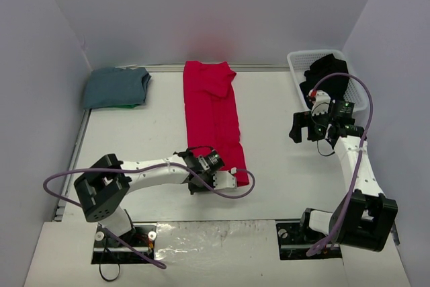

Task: Fold and stack the t-shirts
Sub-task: Grab the bottom of the folded rectangular tshirt with both arms

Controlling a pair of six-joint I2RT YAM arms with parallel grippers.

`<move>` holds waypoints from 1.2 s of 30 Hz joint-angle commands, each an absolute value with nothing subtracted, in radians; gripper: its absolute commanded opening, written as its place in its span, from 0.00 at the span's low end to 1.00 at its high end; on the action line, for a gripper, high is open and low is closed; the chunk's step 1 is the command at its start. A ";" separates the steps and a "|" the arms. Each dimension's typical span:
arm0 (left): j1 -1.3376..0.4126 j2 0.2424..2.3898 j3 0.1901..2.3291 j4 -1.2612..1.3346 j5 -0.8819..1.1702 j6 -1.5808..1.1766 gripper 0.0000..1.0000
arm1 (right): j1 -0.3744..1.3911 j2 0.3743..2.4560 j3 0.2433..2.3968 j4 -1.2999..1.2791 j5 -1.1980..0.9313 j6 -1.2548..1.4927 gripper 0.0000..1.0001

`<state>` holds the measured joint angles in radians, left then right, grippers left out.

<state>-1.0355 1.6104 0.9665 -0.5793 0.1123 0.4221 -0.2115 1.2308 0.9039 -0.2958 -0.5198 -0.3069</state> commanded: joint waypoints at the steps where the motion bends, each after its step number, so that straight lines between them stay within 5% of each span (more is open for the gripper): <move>1: -1.011 1.513 0.968 -0.609 0.155 0.446 0.02 | -0.183 1.161 0.937 -0.327 -0.642 -0.379 1.00; 17: -0.804 1.489 0.960 -0.577 0.370 0.385 0.02 | -0.041 1.126 0.914 -0.594 -0.847 -1.178 1.00; 36: -0.626 1.554 1.002 -0.594 0.560 0.336 0.02 | 0.520 1.407 0.904 -0.554 -0.769 -1.177 0.91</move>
<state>-0.6441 1.5520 0.9558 -0.5777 0.5091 0.3504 0.4660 1.3811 0.9035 -0.5545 -0.7998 -1.1980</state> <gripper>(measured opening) 0.049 0.921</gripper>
